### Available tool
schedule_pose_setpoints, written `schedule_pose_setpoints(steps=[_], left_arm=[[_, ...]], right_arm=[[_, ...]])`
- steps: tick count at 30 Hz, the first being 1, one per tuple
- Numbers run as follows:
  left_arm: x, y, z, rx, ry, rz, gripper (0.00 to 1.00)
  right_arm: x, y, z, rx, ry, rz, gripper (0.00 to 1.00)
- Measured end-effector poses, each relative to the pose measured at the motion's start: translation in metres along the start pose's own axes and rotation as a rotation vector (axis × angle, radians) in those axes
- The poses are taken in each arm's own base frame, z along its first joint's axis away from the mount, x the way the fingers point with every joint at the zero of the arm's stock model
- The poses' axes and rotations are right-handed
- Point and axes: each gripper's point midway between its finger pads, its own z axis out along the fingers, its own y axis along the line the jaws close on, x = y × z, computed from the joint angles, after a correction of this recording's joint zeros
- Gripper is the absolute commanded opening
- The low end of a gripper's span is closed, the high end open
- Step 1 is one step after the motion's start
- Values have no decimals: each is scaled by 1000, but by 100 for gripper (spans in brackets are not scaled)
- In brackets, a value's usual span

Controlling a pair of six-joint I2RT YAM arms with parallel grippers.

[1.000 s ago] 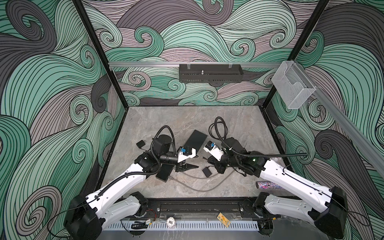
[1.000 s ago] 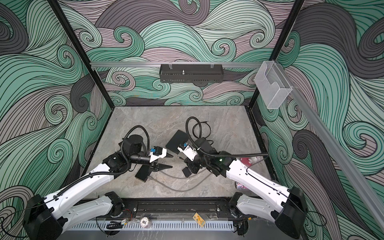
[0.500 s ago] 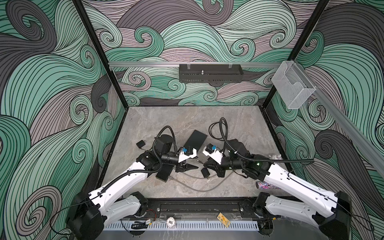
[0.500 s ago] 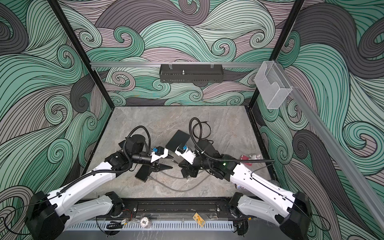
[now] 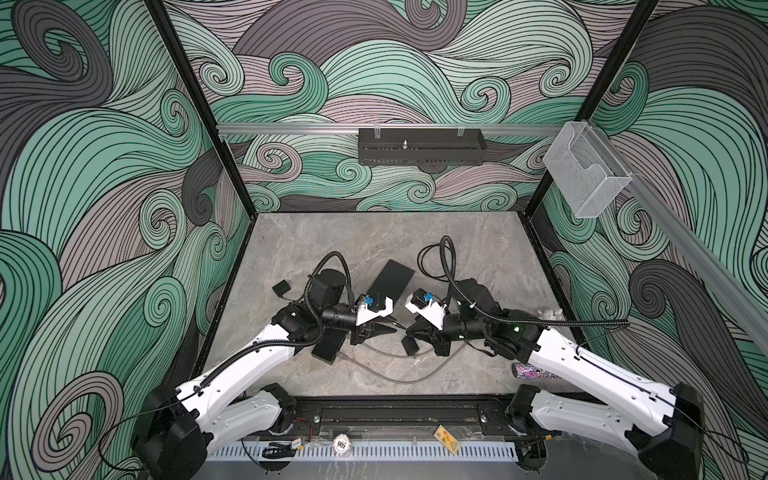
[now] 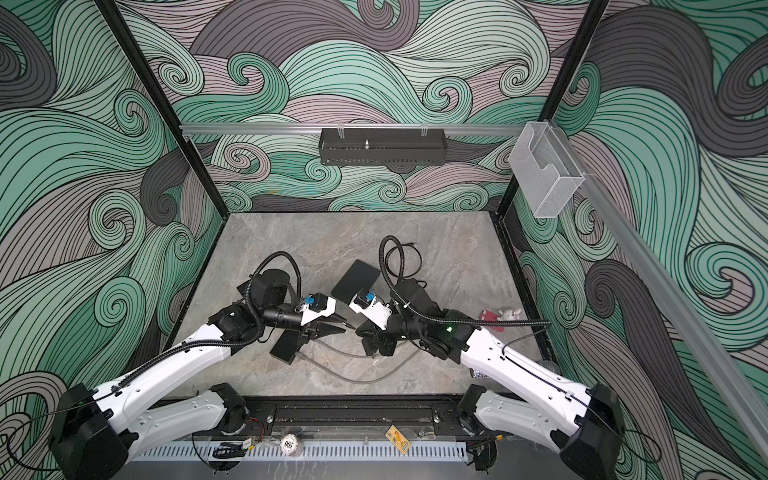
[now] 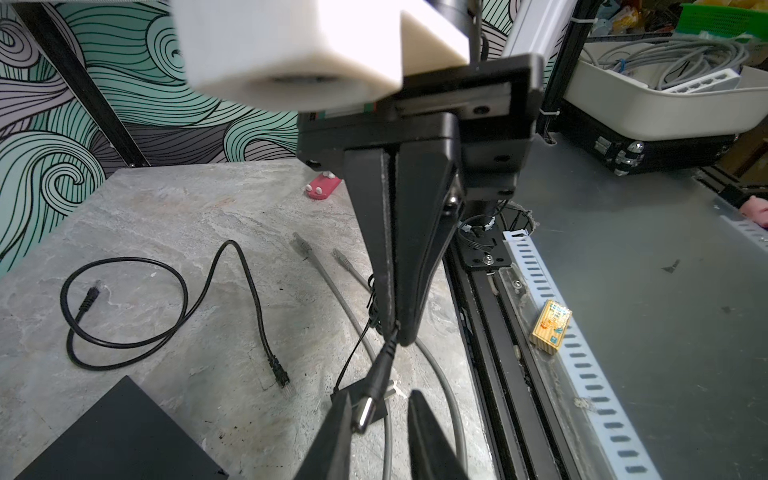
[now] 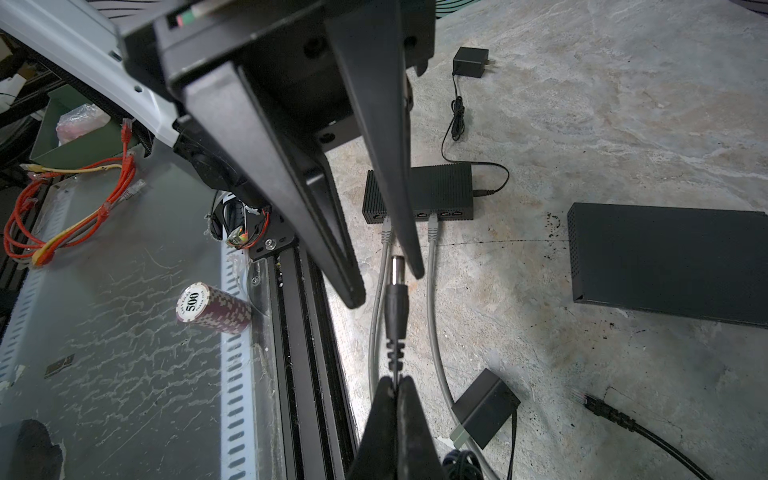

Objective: Insert the plug into the switch port

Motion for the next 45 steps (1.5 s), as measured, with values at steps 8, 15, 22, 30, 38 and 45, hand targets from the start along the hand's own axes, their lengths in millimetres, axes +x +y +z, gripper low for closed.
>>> schedule_pose_setpoints(steps=[8,15,22,30,38,45], left_arm=[[-2,-5,0,26,-15,3,16],[-3,-6,0,33,-18,6,19],[-5,-7,0,41,-23,7,7],[-4,-8,-1,45,-18,4,2],[-7,-9,-1,56,-17,3,3],[-5,-13,-1,84,-12,-12,2]], right_arm=[[0,0,0,0,0,-3,0],[0,0,0,0,0,-3,0],[0,1,0,-7,-2,-3,0],[0,2,0,-10,0,1,23],[0,2,0,-14,2,-9,21],[-2,8,-3,-35,12,-17,28]])
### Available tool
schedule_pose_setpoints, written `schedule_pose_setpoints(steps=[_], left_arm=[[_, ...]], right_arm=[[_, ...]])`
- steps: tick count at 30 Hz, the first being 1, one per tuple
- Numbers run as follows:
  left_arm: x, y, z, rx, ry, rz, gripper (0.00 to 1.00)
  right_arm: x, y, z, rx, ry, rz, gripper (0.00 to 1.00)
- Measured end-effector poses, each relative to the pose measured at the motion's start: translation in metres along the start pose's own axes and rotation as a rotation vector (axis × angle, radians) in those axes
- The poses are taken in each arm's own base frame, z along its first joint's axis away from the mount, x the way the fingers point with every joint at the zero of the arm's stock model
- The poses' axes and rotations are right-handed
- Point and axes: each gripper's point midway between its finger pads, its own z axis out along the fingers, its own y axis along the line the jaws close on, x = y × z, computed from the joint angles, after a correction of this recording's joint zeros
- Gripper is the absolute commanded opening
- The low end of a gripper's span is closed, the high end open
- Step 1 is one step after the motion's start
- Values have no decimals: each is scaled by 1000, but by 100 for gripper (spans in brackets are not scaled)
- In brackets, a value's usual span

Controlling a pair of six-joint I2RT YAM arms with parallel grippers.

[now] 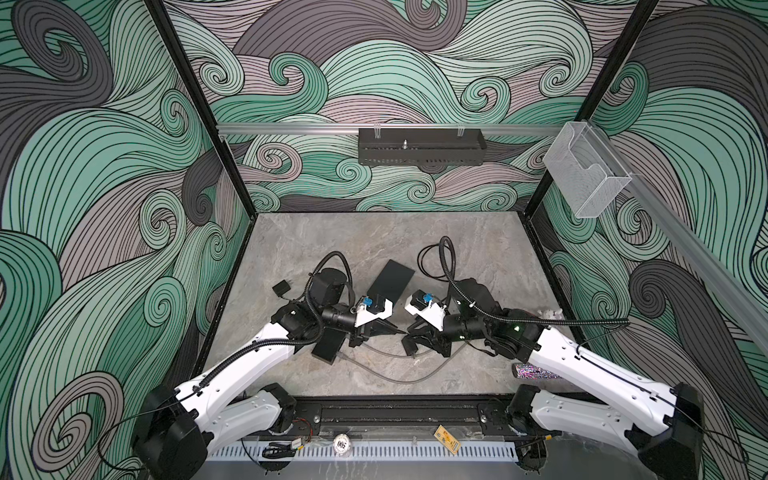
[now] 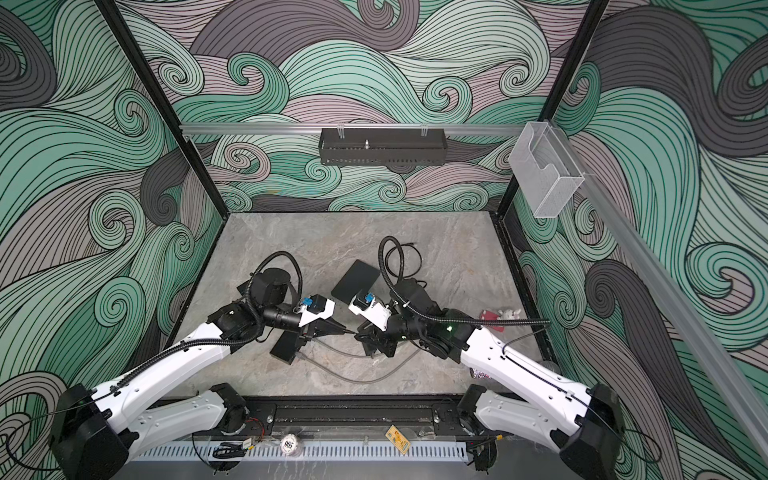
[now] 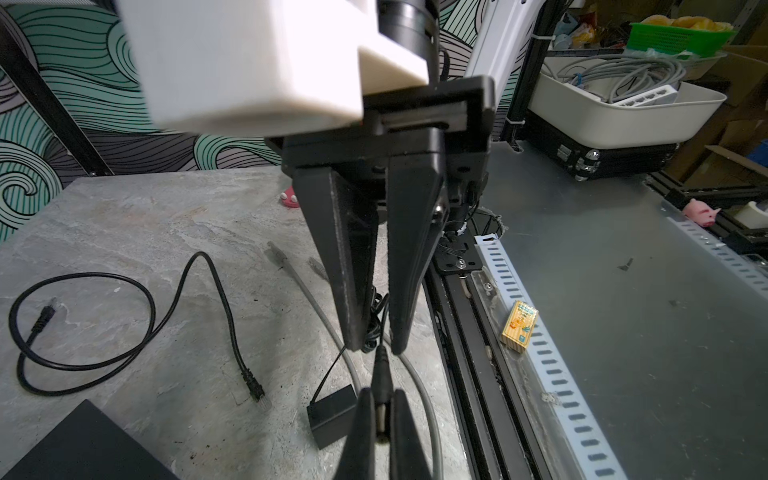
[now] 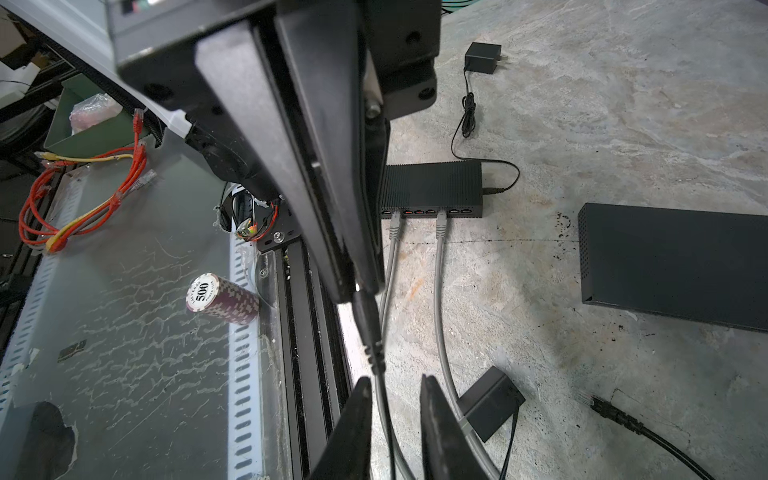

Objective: Insert the plug into the switch port

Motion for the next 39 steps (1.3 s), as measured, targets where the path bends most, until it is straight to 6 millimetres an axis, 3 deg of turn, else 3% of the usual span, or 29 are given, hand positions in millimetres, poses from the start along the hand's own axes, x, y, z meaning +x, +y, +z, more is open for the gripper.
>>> schedule_pose_setpoints(steps=[10,20,39], left_arm=[[3,-10,5,64,22,-14,2],[6,-14,5,78,32,-21,2],[2,-17,6,95,29,-18,2]], right_arm=[[-2,4,-12,-1,95,4,33],[13,9,-5,-53,198,57,26],[4,23,4,-146,191,57,17]])
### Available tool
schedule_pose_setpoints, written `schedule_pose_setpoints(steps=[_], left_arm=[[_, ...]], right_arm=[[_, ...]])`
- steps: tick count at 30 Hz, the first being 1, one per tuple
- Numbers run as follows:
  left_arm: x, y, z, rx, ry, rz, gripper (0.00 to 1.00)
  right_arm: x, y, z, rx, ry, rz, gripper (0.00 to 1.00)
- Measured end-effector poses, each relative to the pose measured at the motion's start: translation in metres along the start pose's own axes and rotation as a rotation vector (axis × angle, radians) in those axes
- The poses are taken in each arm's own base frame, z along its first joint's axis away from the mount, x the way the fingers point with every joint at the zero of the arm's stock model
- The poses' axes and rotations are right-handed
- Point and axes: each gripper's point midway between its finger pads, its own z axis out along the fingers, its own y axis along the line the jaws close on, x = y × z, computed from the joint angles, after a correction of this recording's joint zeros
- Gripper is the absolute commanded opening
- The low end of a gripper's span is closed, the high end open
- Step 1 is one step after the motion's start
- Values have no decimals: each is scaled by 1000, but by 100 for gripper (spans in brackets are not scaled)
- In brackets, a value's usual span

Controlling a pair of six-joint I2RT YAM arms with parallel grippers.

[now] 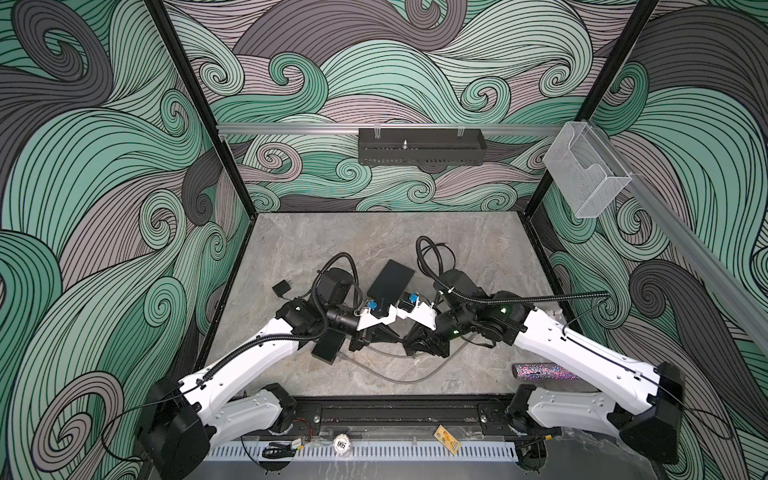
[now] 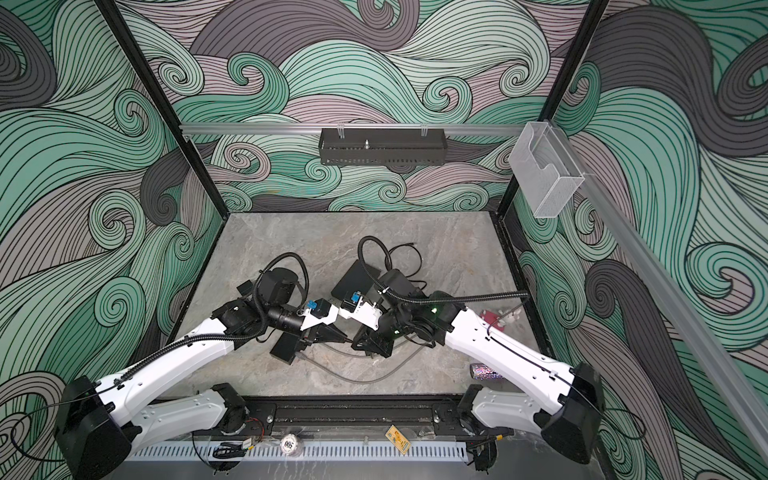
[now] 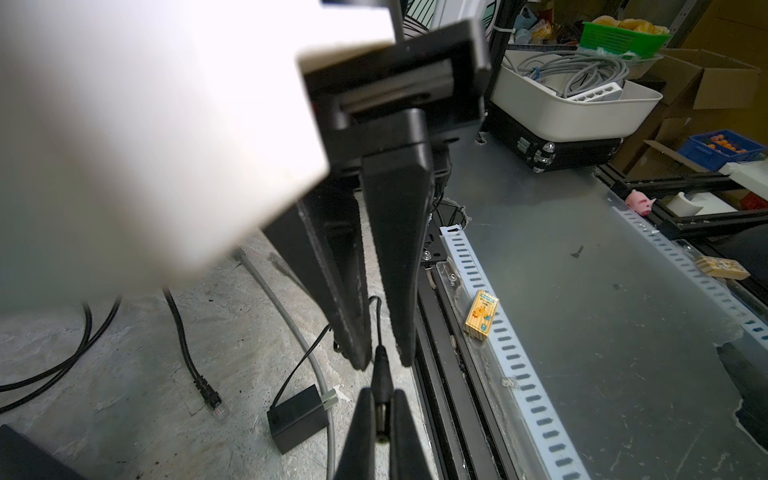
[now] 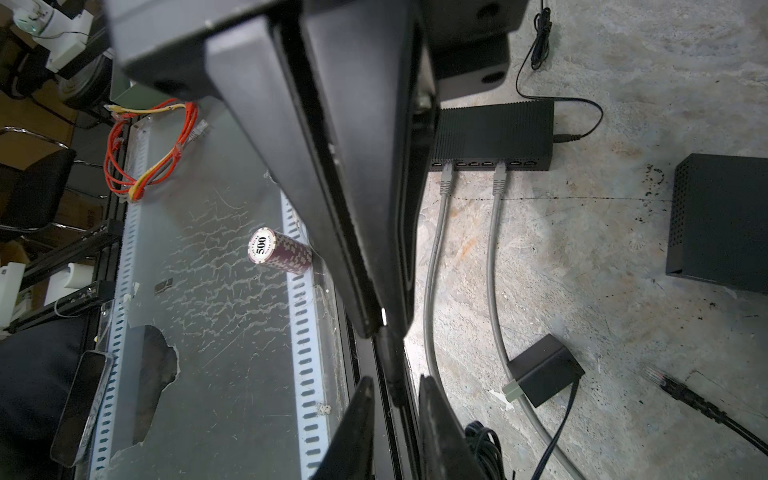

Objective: Insert the plug into the switch port

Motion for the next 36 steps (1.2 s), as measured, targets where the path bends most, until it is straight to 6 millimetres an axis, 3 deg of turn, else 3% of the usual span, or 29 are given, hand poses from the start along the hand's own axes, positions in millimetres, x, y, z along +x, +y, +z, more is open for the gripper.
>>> schedule_pose_setpoints(steps=[12,24,30,31,32,34,36], left_arm=[[0,-4,2,18,0,1,2],[0,-5,2,22,-1,0,2],[0,-5,2,24,1,-4,4],[0,-5,2,24,1,-4,16],[0,-5,2,24,1,-7,41],[0,-3,2,13,1,-16,70],[-1,1,1,-19,7,-33,90]], right_arm=[[0,2,0,-12,-1,0,8],[0,4,1,-18,1,-3,11],[1,5,1,-18,6,-6,0],[2,5,1,-18,7,-6,0],[2,5,1,-18,8,-6,0],[2,4,2,-13,12,-4,0],[3,1,3,9,18,3,0]])
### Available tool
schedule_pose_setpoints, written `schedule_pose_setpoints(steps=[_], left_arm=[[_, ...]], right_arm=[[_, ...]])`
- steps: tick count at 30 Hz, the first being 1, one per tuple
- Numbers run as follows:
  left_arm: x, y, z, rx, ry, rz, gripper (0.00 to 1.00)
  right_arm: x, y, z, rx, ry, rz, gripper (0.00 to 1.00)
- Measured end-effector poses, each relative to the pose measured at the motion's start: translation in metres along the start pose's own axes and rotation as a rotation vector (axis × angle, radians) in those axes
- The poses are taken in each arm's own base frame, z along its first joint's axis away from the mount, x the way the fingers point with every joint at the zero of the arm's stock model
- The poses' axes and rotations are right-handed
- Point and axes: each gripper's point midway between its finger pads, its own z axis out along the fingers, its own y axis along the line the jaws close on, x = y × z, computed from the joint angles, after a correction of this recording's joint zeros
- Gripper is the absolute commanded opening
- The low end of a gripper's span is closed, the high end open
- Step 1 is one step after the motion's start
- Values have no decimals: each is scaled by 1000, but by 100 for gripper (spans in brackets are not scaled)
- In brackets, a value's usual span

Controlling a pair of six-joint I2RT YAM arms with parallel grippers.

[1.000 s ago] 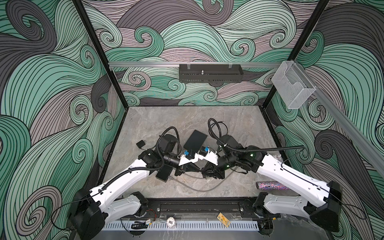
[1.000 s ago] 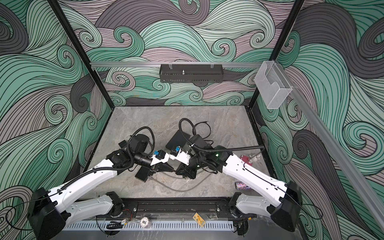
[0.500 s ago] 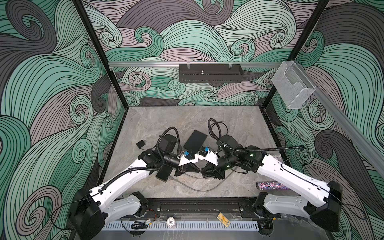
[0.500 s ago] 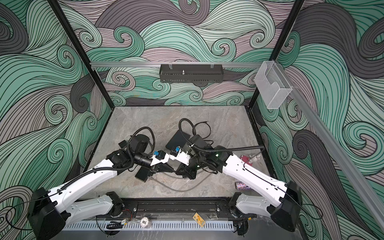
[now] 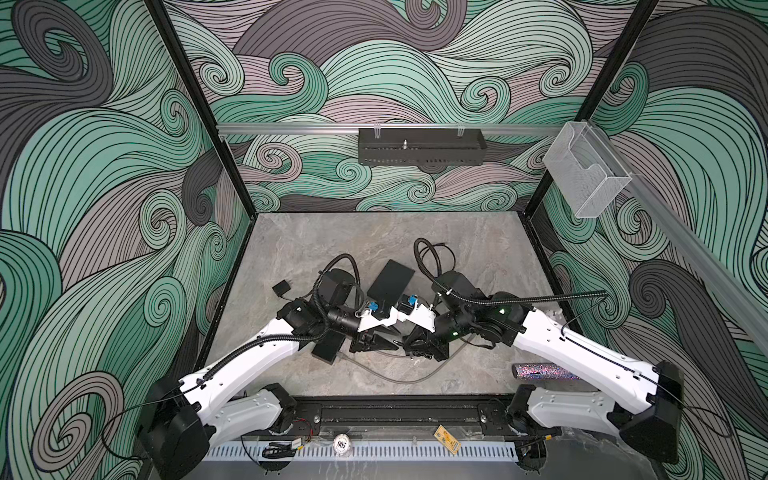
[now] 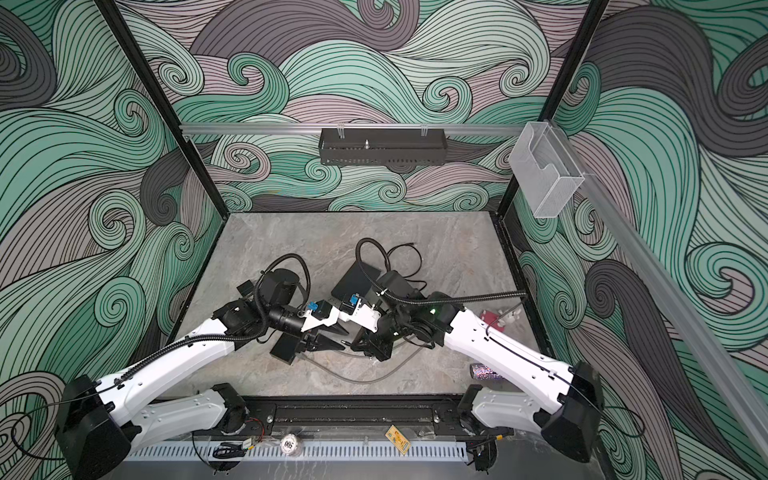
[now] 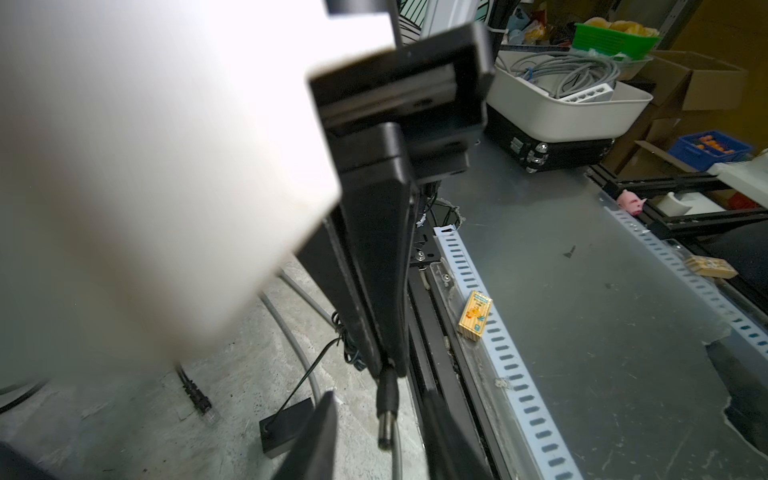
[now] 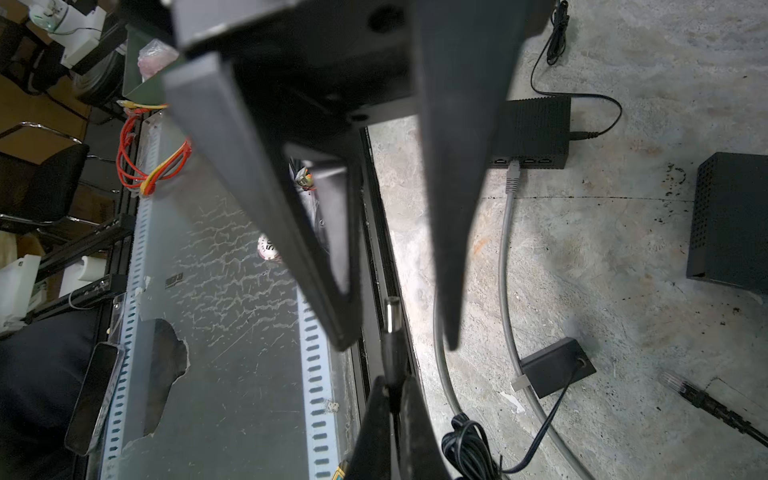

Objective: Insert the plug into the switch port

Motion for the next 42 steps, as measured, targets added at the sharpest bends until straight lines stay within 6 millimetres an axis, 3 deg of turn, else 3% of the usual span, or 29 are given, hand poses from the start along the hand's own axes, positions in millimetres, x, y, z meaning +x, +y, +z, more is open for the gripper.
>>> schedule_pose_setpoints(steps=[1,6,9,12,15,19,22,26,28,32,33,42], left_arm=[[-1,3,-2,-29,5,-14,98],[-31,19,-29,-248,-58,-70,99],[-41,35,-49,-417,-99,-176,99],[-25,66,-67,-632,-91,-391,99],[18,105,-74,-814,37,-681,99],[82,166,-56,-967,344,-955,99],[125,207,-36,-1019,554,-1054,99],[161,255,-13,-1036,698,-1108,98],[166,278,-5,-1042,705,-1122,95],[156,325,3,-1052,639,-1124,62],[152,332,5,-1046,612,-1134,60],[140,348,23,-970,506,-1145,47]], right_arm=[[0,-2,0,15,2,5,0],[4,-24,-4,137,13,55,0],[8,-46,-19,278,-9,108,0],[11,-66,-47,436,-65,160,0],[12,-77,-74,543,-133,201,0],[19,-76,-86,579,-176,234,0],[26,-73,-86,578,-185,252,0],[32,-72,-85,576,-186,264,0],[32,-72,-86,577,-192,266,0],[33,-71,-90,582,-209,266,0],[35,-71,-90,584,-208,267,0],[46,-85,-87,613,-189,301,0]])
